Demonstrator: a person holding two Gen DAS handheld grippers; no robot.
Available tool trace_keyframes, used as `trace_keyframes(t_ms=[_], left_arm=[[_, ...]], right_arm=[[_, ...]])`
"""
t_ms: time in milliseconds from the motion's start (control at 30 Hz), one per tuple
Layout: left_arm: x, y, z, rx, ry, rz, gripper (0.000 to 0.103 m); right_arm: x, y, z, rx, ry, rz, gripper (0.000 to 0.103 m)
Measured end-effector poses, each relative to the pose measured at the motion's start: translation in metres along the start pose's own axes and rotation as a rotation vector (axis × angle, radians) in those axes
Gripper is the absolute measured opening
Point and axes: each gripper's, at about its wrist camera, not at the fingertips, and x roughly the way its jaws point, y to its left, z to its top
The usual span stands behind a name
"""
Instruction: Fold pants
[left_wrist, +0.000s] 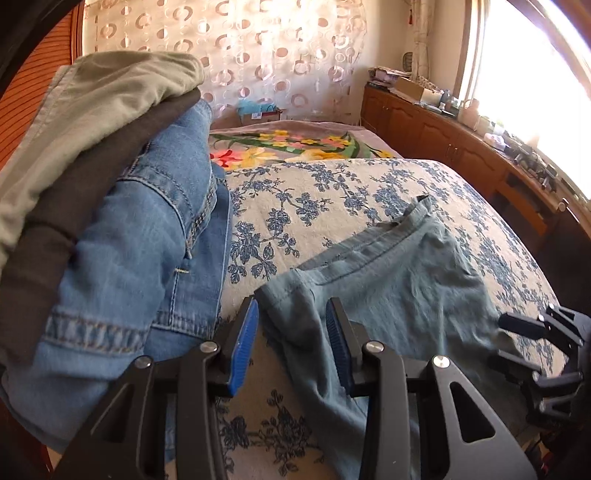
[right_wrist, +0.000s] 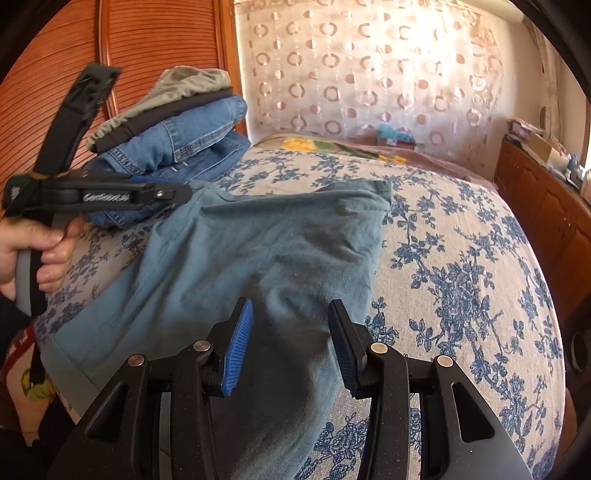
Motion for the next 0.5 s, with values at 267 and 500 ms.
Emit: trace_keyframes(t_ms=[267,500], left_arm=[[0.011,0.009,0.001,-0.042,0.013,-0.022,0.017],[-0.006,0.010,0.012,-0.027,-0.057,-0.004,0.004]], right_arm=[[-0.001,0.001,-0.001,-0.002,-0.008,-0.009,0.043],[-0.001,0.002,-0.001,-0.009,-0.003,-0.013,0.043]])
